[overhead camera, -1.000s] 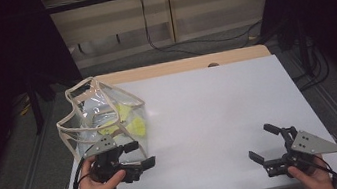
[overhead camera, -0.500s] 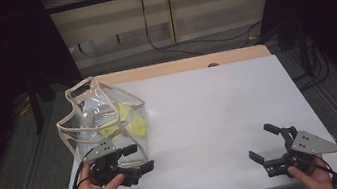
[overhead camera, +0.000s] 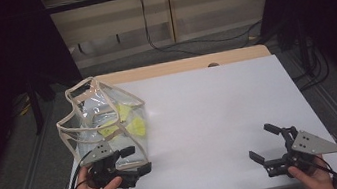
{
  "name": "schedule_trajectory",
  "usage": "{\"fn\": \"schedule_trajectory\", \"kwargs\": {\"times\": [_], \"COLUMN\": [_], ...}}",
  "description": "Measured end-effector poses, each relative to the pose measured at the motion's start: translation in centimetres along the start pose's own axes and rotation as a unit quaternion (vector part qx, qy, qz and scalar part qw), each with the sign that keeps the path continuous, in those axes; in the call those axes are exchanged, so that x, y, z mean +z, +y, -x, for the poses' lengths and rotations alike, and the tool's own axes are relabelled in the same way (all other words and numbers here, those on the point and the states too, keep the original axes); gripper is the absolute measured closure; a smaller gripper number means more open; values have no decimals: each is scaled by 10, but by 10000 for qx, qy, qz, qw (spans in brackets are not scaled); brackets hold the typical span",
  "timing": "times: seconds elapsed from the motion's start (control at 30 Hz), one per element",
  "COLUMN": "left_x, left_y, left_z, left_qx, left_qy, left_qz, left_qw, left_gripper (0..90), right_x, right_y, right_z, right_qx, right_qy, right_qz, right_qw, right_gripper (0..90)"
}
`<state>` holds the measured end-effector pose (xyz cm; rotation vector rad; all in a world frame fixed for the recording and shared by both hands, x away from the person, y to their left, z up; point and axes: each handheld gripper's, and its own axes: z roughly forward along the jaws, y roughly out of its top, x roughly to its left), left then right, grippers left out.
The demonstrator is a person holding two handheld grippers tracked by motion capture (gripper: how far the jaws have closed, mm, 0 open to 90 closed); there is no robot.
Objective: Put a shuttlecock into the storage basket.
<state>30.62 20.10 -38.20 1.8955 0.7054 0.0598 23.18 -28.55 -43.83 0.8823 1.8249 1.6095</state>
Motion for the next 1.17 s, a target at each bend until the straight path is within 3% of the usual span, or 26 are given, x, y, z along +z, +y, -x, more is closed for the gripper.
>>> {"fn": "schedule_trajectory", "kwargs": {"times": [1.17], "left_x": [-11], "left_y": [-7], "left_z": [-4], "left_qx": [3], "left_qy": [86], "left_qz": [110], "left_qw": [9999], "left_gripper": [117], "right_x": [-1], "right_y": [0], "right_z": [0], "right_qx": [6], "right_qy": [-2], "right_qz": [4], "right_qw": [10000], "right_gripper": [28]}}
